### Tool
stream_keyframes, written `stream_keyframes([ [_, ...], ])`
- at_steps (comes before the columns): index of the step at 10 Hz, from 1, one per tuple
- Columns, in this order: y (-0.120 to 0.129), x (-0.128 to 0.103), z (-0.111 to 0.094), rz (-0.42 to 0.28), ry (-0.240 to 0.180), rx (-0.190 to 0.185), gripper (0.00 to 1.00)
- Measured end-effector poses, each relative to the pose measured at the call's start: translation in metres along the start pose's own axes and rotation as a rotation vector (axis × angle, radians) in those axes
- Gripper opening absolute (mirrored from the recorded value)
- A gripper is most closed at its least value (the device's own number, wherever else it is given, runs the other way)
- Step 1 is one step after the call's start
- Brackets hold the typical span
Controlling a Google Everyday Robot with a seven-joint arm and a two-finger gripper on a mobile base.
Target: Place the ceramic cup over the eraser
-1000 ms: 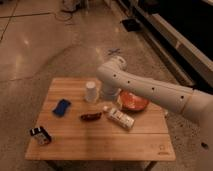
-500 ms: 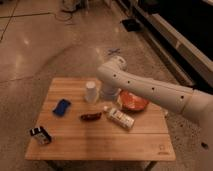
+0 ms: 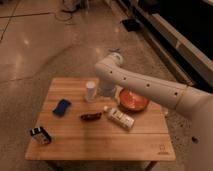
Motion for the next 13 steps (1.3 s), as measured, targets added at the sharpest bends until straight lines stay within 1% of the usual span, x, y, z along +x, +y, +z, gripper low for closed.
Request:
stream_keyframes([
  [1,-0.018,0.010,0.003,-0.031,0.010,0.005,0.80],
  [2,-0.029,0.016,0.006,-0.053,0.017,0.005,0.80],
  [4,-0.056,0.033,0.015,-0.105,0.041,-0.006,0.80],
  [8,-0.089,0.066,0.033,-0.168,0.071,-0.025,0.80],
  [10,-0.102,0.079,0.042,-0.190,0.080,-0.029,0.80],
  [13,-0.097,0.097,0.056,-0.184,0.071,-0.050,0.80],
])
